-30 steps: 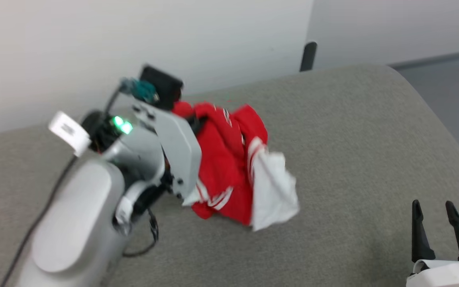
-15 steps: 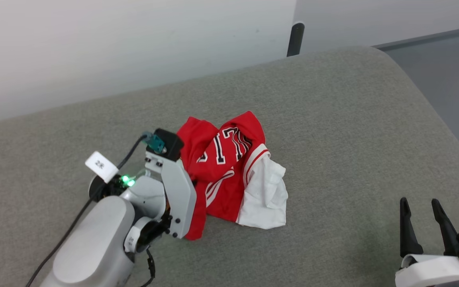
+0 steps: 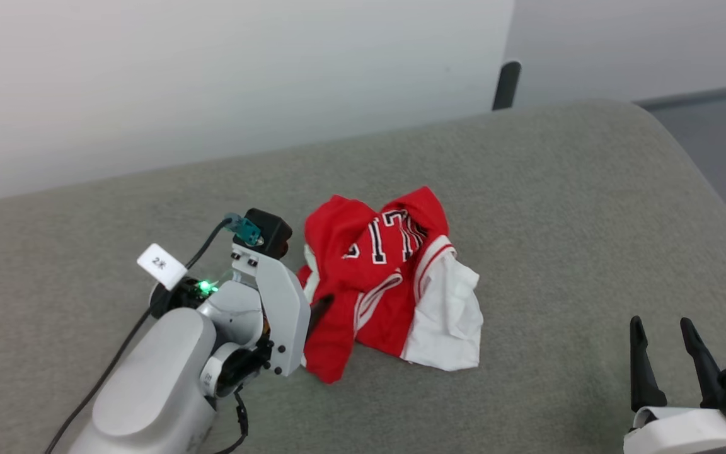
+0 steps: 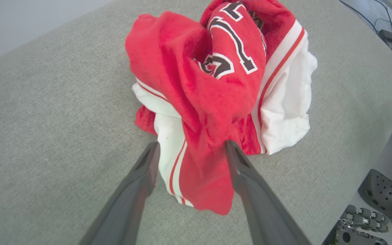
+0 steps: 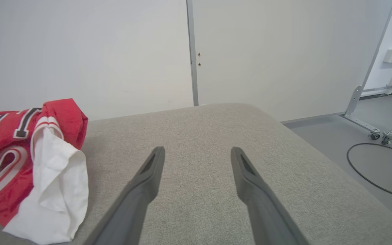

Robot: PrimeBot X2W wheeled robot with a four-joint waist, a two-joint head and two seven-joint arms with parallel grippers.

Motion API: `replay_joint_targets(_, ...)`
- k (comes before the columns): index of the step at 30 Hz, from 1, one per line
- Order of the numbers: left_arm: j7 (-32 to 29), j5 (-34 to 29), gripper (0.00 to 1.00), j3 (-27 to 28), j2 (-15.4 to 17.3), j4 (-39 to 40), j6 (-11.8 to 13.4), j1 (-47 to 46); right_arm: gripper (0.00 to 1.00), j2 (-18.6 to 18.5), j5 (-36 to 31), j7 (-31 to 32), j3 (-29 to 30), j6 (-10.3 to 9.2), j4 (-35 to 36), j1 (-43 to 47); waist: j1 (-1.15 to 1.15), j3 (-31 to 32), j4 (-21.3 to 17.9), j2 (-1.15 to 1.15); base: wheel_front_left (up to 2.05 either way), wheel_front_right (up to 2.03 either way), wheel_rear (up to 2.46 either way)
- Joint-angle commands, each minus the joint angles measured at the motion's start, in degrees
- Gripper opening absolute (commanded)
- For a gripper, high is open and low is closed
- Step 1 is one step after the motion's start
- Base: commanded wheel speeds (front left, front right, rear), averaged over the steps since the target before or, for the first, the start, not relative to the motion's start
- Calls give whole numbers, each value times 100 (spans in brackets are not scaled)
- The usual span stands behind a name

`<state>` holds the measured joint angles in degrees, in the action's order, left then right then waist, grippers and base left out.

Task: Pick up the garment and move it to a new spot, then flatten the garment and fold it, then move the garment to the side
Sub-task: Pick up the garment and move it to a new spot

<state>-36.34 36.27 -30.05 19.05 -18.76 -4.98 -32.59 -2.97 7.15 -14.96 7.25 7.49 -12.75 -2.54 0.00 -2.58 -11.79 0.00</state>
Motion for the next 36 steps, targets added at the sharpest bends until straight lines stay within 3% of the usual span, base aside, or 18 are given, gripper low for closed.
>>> replay_joint_targets(1, 31, 33, 100, 3, -17, 4, -10, -2, 100, 13, -7, -25, 9, 0, -1, 116, 0, 181, 180, 0, 0, 0, 0)
replay_joint_targets(8, 593, 27, 100, 130, 144, 112, -58, 221, 100, 13, -112, 57, -88, 0, 119, 242, 0, 482, 525, 0, 0, 0, 0)
replay_joint_targets(19, 2616, -178, 100, 620, 471, 328, -59, 997, 100, -155, -70, 80, -230, 0, 223, 478, 0, 777, 982, 0, 0, 0, 0)
replay_joint_targets(30, 4425, -375, 100, 994, 532, 145, 132, 1833, 100, -257, 35, 1, -192, 0, 136, 634, 0, 890, 1344, 0, 0, 0, 0)
replay_joint_targets(36, 4927, -337, 100, 1251, 554, 33, 307, 2233, 100, -231, 32, -13, -135, 0, 144, 684, 0, 921, 1497, 0, 0, 0, 0)
